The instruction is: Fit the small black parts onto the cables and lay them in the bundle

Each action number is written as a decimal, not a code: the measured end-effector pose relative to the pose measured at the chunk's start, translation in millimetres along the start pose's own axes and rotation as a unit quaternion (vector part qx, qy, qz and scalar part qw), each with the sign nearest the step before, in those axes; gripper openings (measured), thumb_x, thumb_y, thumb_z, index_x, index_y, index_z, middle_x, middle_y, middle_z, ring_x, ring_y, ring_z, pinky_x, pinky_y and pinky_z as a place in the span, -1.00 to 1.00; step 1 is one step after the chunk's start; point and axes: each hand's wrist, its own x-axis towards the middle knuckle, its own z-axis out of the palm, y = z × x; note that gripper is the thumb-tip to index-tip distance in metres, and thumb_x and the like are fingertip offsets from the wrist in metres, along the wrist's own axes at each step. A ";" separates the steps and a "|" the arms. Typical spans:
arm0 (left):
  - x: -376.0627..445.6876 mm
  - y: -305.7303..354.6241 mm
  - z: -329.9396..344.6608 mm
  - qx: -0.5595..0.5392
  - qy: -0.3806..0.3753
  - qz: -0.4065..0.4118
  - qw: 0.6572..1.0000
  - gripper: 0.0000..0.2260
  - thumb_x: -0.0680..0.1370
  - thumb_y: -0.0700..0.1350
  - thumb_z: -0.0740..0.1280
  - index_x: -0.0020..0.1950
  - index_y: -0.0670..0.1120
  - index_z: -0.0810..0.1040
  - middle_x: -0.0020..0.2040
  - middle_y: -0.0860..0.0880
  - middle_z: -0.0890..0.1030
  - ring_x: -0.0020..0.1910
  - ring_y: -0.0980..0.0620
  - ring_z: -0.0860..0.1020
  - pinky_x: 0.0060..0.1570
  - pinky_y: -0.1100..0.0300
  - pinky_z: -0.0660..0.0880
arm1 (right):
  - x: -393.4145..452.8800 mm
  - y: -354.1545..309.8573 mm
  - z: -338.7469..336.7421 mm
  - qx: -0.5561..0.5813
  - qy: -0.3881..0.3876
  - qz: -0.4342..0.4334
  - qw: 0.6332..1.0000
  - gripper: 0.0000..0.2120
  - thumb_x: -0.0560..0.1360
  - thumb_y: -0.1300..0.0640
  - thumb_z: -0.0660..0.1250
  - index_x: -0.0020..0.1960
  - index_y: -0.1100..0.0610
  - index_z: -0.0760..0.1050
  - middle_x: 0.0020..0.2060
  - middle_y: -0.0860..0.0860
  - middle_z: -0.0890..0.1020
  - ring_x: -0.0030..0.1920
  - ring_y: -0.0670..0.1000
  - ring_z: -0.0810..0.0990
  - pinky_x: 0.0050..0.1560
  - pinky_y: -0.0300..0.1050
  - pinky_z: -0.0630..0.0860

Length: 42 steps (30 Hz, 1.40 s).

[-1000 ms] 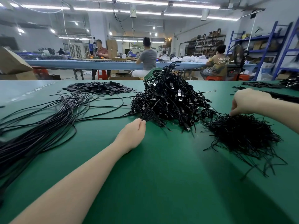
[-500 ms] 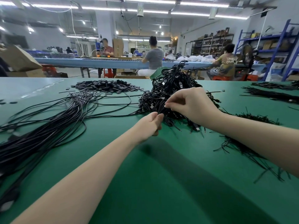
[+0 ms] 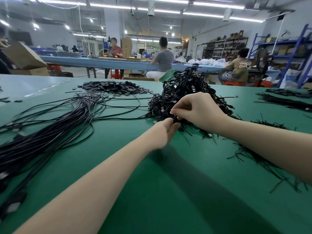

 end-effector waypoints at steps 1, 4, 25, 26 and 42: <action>0.2 -0.1 0.0 0.016 0.001 0.003 1.000 -0.71 0.66 -0.02 0.14 -0.20 -0.13 0.25 -0.27 -0.15 0.38 -0.29 -0.05 0.32 -0.27 0.11 0.26 | 0.4 -0.7 0.6 0.004 -0.002 0.001 1.000 -0.96 0.44 0.10 0.46 -0.18 -0.01 0.67 -0.42 -0.19 0.63 -0.34 -0.27 0.59 -0.26 -0.49 0.43; 1.6 0.4 1.9 0.088 -0.005 -0.003 0.996 -0.68 0.65 0.04 0.11 -0.24 -0.08 0.20 -0.34 -0.04 0.33 -0.27 -0.11 0.35 -0.26 0.08 0.27 | 2.7 -2.2 0.7 0.014 -0.002 0.002 1.000 -0.93 0.43 0.09 0.46 -0.20 -0.06 0.65 -0.42 -0.19 0.63 -0.34 -0.28 0.58 -0.26 -0.49 0.43; -1.5 4.6 11.7 -0.112 0.181 0.104 0.972 -0.76 0.65 -0.06 0.13 -0.22 -0.05 0.31 -0.35 0.10 0.38 -0.38 0.15 0.32 -0.27 0.09 0.34 | 9.1 32.1 19.9 0.529 -0.100 0.360 0.762 -0.80 0.47 0.28 0.36 -0.20 0.00 0.48 -0.35 -0.06 0.64 -0.38 -0.12 0.62 -0.43 -0.26 0.46; 2.3 2.7 10.6 -0.159 0.194 0.052 0.967 -0.77 0.66 -0.07 0.12 -0.19 -0.05 0.35 -0.32 0.10 0.41 -0.35 0.16 0.36 -0.18 0.03 0.43 | 8.9 25.6 33.5 0.549 -0.029 0.377 0.745 -0.79 0.47 0.28 0.38 -0.16 0.02 0.43 -0.35 -0.04 0.65 -0.40 -0.12 0.62 -0.43 -0.26 0.47; 13.5 -37.5 -10.1 -0.226 0.090 -0.057 0.968 -0.92 0.64 -0.05 0.16 -0.02 0.02 0.40 -0.38 0.14 0.45 -0.45 0.20 0.41 -0.35 0.23 0.40 | -7.8 23.4 88.7 0.575 -0.025 0.306 0.759 -0.87 0.50 0.09 0.39 -0.10 0.17 0.60 -0.36 -0.02 0.64 -0.36 -0.08 0.61 -0.31 -0.27 0.53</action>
